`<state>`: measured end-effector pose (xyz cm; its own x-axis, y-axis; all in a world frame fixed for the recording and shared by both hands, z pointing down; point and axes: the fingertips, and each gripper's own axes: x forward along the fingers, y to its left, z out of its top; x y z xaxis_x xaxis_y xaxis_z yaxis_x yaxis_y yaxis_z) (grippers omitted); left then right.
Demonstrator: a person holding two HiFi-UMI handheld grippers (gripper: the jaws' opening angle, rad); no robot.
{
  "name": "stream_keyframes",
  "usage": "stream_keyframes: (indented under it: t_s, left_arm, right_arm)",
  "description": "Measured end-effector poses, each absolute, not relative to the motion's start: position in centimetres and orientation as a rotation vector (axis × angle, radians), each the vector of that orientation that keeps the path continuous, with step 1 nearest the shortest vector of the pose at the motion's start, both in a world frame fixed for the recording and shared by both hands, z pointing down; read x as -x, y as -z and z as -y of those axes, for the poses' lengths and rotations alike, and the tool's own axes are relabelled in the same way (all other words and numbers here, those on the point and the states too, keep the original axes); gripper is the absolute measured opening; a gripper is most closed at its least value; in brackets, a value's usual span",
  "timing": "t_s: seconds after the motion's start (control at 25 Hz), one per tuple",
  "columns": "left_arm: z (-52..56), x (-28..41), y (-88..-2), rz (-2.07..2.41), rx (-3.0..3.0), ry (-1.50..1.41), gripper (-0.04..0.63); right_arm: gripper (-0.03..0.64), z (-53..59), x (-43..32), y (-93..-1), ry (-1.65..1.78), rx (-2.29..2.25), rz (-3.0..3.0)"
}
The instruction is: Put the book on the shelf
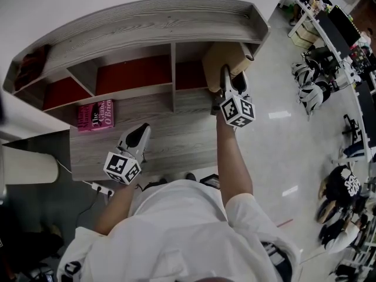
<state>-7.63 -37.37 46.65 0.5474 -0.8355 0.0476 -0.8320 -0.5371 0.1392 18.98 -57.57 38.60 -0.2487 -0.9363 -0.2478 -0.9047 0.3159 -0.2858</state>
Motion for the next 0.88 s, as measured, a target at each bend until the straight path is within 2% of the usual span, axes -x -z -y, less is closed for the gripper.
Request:
stream_keyframes:
  t_s: [0.6,0.72,0.88]
  left_arm:
    - [36.2,7.8,-46.2,1.320,-2.676,0.092,0.025]
    - [35.9,8.0,-45.7,1.294,-2.704,0.106,0.025]
    - [35.0,8.5,-45.1,1.254,-2.743,0.113,0.025]
  right_arm:
    - [0.229,51.4,-19.9,-37.2,0.046,1.689,-2.215]
    - [0.158,48.8,-19.7,-36.3,-0.060,1.726,-2.263]
    - [0.104,44.6,-18.6,-35.1,-0.189,1.779,-2.344]
